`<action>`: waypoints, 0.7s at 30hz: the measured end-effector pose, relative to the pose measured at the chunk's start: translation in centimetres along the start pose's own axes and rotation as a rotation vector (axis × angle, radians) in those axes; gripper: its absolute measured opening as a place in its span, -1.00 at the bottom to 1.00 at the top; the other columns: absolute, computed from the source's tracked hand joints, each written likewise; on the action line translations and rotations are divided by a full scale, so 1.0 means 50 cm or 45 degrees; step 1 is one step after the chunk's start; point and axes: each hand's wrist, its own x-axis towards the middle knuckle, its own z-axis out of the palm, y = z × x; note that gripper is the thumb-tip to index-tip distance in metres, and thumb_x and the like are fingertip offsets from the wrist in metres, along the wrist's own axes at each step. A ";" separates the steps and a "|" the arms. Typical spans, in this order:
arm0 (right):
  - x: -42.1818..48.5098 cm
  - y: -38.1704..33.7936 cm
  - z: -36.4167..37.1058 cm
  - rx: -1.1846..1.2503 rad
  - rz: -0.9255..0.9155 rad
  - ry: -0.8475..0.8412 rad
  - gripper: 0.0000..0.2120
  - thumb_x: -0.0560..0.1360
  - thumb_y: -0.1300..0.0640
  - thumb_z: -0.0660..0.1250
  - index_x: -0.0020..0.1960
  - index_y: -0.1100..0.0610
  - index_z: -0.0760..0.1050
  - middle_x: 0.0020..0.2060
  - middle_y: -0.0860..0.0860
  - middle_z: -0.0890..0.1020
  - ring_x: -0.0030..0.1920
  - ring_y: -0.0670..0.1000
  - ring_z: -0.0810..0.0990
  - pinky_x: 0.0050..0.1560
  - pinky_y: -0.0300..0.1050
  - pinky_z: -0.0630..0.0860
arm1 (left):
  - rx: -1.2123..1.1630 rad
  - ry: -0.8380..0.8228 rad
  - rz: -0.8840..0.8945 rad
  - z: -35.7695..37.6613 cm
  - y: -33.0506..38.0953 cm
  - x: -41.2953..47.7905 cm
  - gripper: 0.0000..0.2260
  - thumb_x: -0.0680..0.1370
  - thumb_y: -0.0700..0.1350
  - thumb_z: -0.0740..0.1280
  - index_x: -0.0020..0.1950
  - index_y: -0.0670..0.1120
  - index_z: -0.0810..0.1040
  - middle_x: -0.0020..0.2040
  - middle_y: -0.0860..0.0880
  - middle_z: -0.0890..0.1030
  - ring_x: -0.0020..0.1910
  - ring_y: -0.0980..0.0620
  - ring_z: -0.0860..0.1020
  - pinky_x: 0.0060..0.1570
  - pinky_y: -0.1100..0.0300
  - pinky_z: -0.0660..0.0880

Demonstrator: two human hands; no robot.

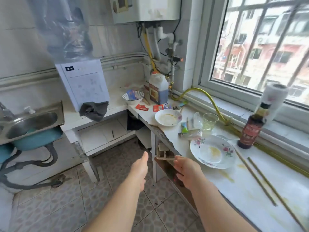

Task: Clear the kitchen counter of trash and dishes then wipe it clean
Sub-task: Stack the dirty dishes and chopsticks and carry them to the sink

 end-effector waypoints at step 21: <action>0.203 -0.198 0.043 0.323 -0.274 0.523 -0.77 0.59 0.30 0.17 0.19 0.17 0.49 0.09 0.10 0.54 0.13 0.04 0.49 0.18 -0.03 0.39 | 0.359 -0.496 0.158 0.112 0.271 0.359 -0.77 0.61 -0.01 0.23 0.24 -0.04 0.47 -0.07 -0.02 0.50 -0.07 0.02 0.45 -0.18 0.14 0.36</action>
